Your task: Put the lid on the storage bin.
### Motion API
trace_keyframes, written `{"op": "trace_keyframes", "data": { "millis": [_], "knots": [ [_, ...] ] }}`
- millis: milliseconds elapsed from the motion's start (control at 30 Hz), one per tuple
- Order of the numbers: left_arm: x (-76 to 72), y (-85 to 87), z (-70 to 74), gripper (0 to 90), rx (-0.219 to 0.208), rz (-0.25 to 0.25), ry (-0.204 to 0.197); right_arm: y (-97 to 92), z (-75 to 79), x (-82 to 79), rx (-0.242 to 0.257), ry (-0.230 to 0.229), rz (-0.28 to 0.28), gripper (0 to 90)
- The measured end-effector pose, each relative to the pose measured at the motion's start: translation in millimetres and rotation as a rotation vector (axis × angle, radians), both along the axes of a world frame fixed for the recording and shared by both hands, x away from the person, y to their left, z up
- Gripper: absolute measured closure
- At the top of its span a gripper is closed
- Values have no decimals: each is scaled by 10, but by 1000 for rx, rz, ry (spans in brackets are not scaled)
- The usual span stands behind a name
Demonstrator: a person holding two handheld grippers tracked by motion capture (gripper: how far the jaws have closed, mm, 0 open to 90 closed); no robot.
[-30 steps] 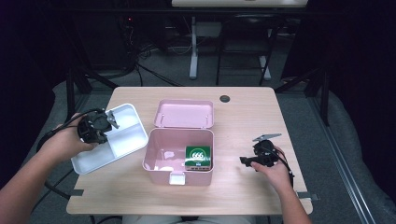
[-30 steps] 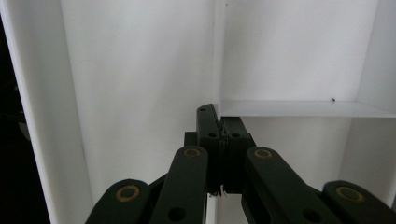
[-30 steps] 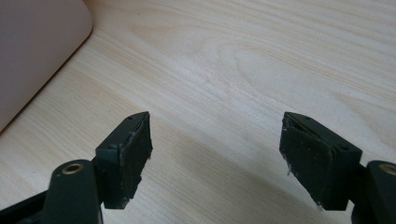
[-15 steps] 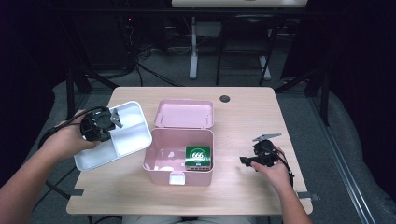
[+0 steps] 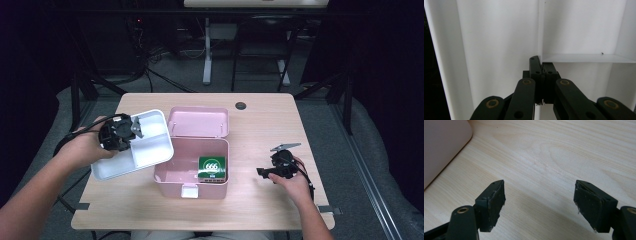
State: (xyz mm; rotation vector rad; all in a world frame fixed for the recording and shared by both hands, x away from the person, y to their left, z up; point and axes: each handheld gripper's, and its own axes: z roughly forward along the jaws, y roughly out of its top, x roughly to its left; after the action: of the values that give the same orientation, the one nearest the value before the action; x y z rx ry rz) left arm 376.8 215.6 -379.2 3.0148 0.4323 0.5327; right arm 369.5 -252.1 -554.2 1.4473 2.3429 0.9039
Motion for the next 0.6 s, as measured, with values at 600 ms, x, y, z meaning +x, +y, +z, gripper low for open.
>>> {"op": "trace_keyframes", "data": {
  "millis": [600],
  "knots": [
    [53, -756, -55, 892, 45, -160, 34, -3, -1, -2, 6, 5, -6, 248]
  ]
}}
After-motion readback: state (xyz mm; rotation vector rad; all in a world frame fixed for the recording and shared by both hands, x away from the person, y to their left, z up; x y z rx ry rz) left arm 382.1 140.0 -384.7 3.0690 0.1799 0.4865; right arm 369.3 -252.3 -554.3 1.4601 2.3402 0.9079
